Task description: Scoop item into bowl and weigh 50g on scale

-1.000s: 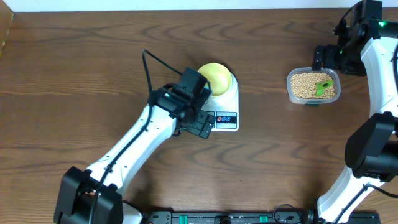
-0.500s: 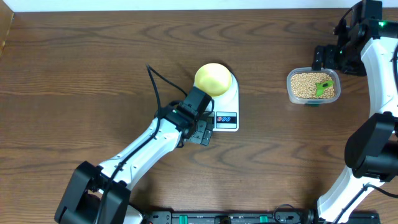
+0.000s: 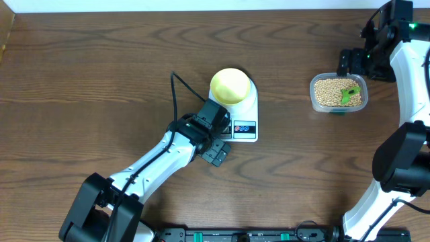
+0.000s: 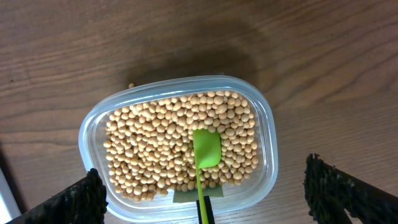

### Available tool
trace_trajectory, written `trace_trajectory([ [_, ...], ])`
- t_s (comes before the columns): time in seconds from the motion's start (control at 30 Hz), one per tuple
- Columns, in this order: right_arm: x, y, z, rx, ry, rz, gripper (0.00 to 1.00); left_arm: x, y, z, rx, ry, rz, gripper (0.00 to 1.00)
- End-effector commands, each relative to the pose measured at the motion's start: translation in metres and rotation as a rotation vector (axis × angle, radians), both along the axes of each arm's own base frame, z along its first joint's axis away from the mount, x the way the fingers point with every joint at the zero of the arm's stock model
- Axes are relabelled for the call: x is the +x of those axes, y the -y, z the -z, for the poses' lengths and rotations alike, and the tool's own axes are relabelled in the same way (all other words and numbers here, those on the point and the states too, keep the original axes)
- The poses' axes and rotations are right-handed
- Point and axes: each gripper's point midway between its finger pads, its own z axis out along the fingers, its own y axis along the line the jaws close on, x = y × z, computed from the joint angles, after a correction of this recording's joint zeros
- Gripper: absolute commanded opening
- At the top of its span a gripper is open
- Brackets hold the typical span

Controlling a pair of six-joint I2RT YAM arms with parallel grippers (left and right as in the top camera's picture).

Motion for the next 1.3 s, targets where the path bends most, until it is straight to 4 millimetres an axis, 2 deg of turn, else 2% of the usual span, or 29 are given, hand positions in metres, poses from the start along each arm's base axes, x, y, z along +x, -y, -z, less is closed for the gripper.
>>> trace_trajectory([
  [0.0, 0.0, 0.003, -0.001, 0.004, 0.003, 0.005, 0.99, -0.007, 0.007, 0.003, -0.03, -0.031, 0.056, 0.98],
  [0.93, 0.001, 0.003, -0.001, 0.004, 0.004, 0.005, 0.99, -0.004, 0.009, 0.002, -0.038, -0.018, 0.057, 0.98],
  [1.07, 0.017, 0.007, -0.006, -0.011, 0.074, 0.006, 0.99, -0.004, 0.009, 0.002, -0.038, -0.018, 0.056, 0.98],
  [1.2, 0.028, -0.006, -0.011, 0.063, 0.128, -0.02, 0.99, -0.004, 0.009, 0.002, -0.038, -0.018, 0.056, 0.98],
  [1.27, 0.028, -0.004, -0.014, 0.059, 0.134, -0.005, 0.8, -0.004, 0.009, 0.002, -0.038, -0.018, 0.056, 0.98],
])
